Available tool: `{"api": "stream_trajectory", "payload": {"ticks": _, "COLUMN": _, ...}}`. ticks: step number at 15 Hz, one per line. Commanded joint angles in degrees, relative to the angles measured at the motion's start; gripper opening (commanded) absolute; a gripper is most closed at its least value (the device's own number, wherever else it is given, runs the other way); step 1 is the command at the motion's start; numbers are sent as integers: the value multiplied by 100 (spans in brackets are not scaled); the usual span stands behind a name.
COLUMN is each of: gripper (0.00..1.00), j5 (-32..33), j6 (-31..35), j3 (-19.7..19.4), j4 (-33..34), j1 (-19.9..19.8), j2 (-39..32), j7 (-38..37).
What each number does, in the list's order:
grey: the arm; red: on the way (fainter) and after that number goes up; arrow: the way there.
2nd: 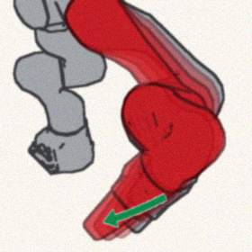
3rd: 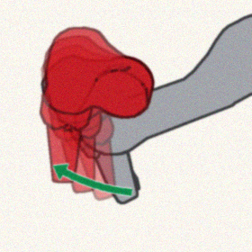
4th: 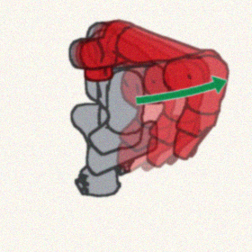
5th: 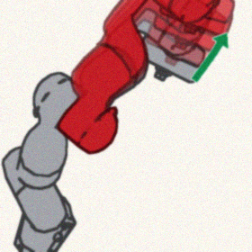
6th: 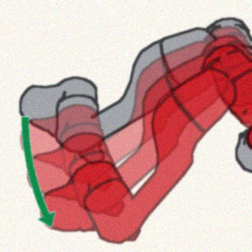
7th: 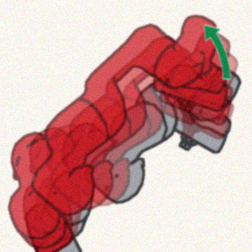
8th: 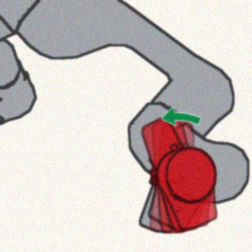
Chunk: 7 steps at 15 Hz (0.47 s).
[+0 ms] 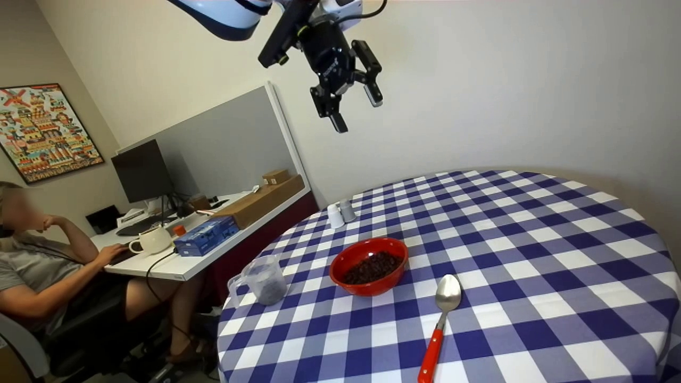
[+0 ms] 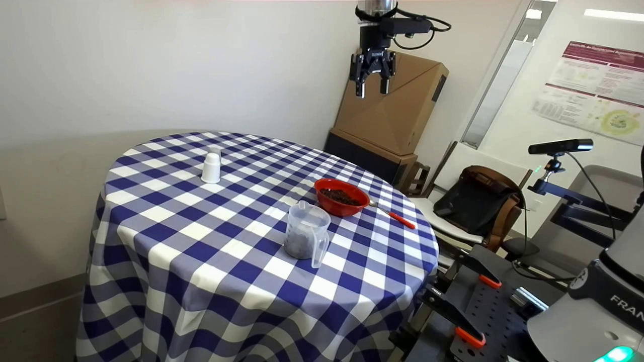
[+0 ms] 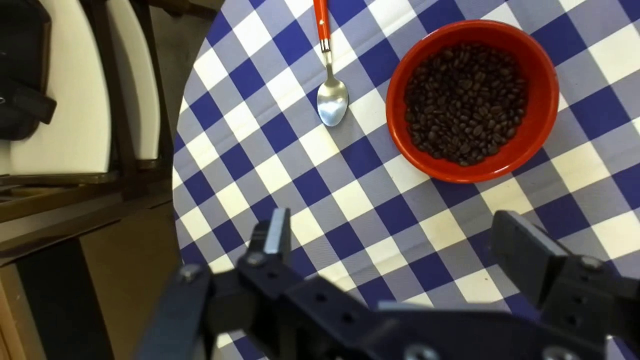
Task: Put the spoon in the red bowl then take it out of the bowl and set it down on the table
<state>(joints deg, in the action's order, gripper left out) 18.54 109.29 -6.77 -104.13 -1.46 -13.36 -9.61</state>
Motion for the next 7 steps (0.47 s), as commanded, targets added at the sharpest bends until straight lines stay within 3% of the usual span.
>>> {"api": "stream_trajectory", "payload": {"ticks": 1, "gripper": 100, "j5": -170, "j6": -147, "j3": 38, "j4": -697, "j1": -125, "j2": 814, "j7": 233}}
{"api": "stream_trajectory", "payload": {"ticks": 3, "gripper": 100, "j5": -302, "j6": -398, "j3": 38, "j4": -859, "j1": -208, "j2": 1051, "j7": 558}}
{"api": "stream_trajectory", "payload": {"ticks": 4, "gripper": 100, "j5": -139, "j6": -266, "j3": 61, "j4": -527, "j1": -163, "j2": 684, "j7": 245}}
{"api": "stream_trajectory", "payload": {"ticks": 7, "gripper": 100, "j5": -145, "j6": -278, "j3": 59, "j4": -580, "j1": -196, "j2": 756, "j7": 281}}
